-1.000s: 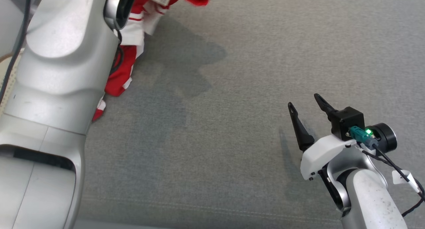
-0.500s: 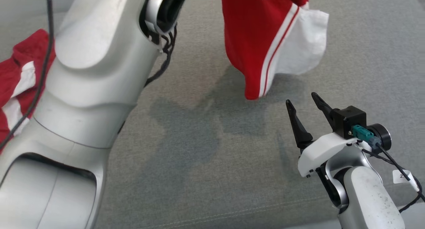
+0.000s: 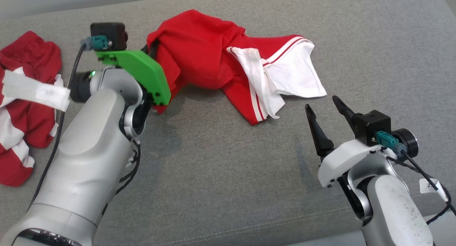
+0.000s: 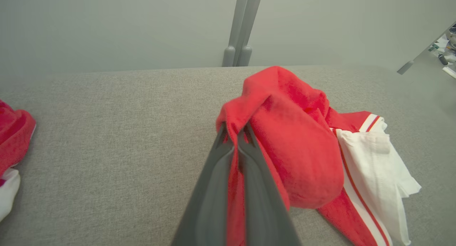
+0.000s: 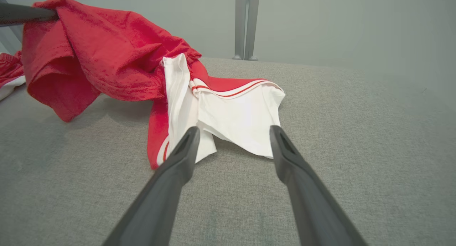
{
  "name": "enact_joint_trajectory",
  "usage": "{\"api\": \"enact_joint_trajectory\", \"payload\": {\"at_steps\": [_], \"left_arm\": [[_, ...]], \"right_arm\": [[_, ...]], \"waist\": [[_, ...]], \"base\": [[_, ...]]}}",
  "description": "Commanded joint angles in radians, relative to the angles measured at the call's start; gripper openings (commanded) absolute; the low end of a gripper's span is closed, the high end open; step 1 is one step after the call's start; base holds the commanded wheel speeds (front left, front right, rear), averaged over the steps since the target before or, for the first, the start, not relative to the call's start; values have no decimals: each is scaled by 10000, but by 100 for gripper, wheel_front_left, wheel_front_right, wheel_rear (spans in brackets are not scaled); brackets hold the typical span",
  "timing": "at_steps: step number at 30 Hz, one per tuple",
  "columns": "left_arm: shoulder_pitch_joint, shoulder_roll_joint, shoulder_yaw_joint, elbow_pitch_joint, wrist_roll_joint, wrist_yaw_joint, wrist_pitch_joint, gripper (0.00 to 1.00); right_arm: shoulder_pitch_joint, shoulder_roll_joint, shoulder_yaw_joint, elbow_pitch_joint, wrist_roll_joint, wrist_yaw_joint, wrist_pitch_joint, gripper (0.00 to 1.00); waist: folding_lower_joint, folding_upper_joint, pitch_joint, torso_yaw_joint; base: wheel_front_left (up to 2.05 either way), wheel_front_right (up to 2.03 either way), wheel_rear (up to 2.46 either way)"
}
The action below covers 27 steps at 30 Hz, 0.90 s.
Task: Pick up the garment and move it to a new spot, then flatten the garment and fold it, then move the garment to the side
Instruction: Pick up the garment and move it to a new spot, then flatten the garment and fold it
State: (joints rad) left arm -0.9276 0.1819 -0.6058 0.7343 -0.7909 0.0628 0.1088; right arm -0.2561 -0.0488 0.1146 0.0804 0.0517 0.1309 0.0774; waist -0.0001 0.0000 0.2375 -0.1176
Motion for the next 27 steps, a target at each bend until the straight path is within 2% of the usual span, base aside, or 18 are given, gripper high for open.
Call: {"api": "enact_joint_trajectory", "payload": {"at_steps": [1, 10, 15, 19, 22, 27], "left_arm": [[192, 143, 25, 183, 60, 107, -105, 100], [864, 476, 304, 1253, -35, 362, -1001, 100], [1197, 28, 302, 1084, -495, -142, -754, 100], [1571, -335, -42, 800, -561, -362, -252, 100], [1847, -620, -458, 552, -422, -376, 59, 100], [2057, -787, -939, 343, -130, -254, 84, 100]], "right_arm": [[-122, -31, 44, -4, -29, -3, 6, 100], [205, -31, 69, 47, -56, -3, 141, 100], [442, -30, 15, -1, -45, -3, 240, 100], [550, -31, 52, -50, 59, -3, 307, 100], [611, -33, -20, -119, 92, -3, 326, 100], [581, -30, -87, -201, 63, -3, 327, 100]], "waist": [[1, 0, -31, 26], [1, 0, -511, 228], [1, 0, -851, 399], [1, 0, -985, 314], [1, 0, -933, 157], [1, 0, -711, -120]], "base": [[0, 0, 0], [0, 0, 0], [0, 0, 0], [0, 0, 0], [0, 0, 0], [0, 0, 0]]}}
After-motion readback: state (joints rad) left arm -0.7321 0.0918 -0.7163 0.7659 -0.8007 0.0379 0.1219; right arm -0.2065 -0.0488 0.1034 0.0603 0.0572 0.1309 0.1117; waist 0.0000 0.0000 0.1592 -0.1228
